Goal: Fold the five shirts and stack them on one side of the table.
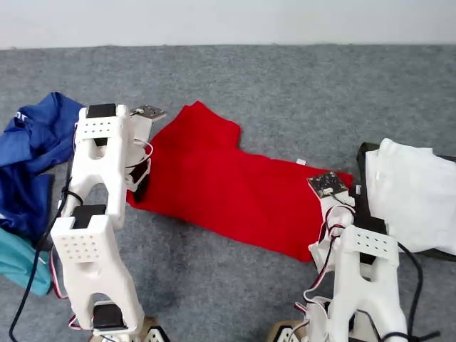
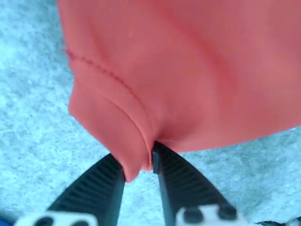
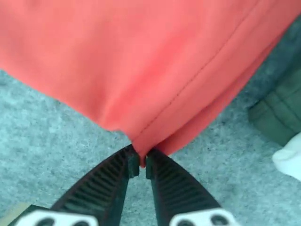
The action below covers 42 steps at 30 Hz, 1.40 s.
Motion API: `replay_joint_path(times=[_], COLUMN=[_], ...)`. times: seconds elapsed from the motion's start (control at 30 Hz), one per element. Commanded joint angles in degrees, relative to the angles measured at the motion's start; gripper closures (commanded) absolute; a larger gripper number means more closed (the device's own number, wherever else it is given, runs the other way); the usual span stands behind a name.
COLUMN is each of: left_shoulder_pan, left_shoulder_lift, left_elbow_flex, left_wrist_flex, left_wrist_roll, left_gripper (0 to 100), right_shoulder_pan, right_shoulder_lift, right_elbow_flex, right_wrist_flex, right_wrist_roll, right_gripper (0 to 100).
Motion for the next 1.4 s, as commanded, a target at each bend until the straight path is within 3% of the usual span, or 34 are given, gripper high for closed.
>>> replay_joint_path(times=[0.0, 0.27, 0.4, 0.77, 0.9, 1.03, 1.37], left_shoulder_pan=[-0.26, -0.35, 0.09, 0.18, -0.18, 0.09, -0.26], left_shoulder_lift=[-0.53, -0.79, -1.05, -1.14, -2.9, -9.32, -17.67], left_elbow_flex=[-0.04, 0.66, 5.23, 20.79, 19.65, 18.68, 23.34], left_wrist_flex=[1.41, 1.67, 1.67, 1.67, 1.41, 1.49, 1.58], left_wrist_roll=[-0.35, -0.53, -0.62, -0.7, -0.7, -0.7, -0.7], left_gripper=[94, 94, 94, 96, 96, 92, 88], right_shoulder_pan=[2.95, 17.45, 18.51, 18.51, 18.68, 18.59, 18.51], right_shoulder_lift=[-1.1, -1.01, -1.01, -1.45, -1.54, -1.54, -1.63], right_elbow_flex=[-0.09, -0.09, 1.05, 3.6, 2.99, 0.97, -10.64], right_wrist_flex=[-0.04, 0.22, 1.8, 1.63, 2.68, 8.4, 20.7], right_wrist_roll=[1.49, 18.64, 22.33, 23.56, 23.38, 23.56, 23.65], right_gripper=[98.9, 98.8, 98.8, 98.2, 88.6, 78.3, 78.3])
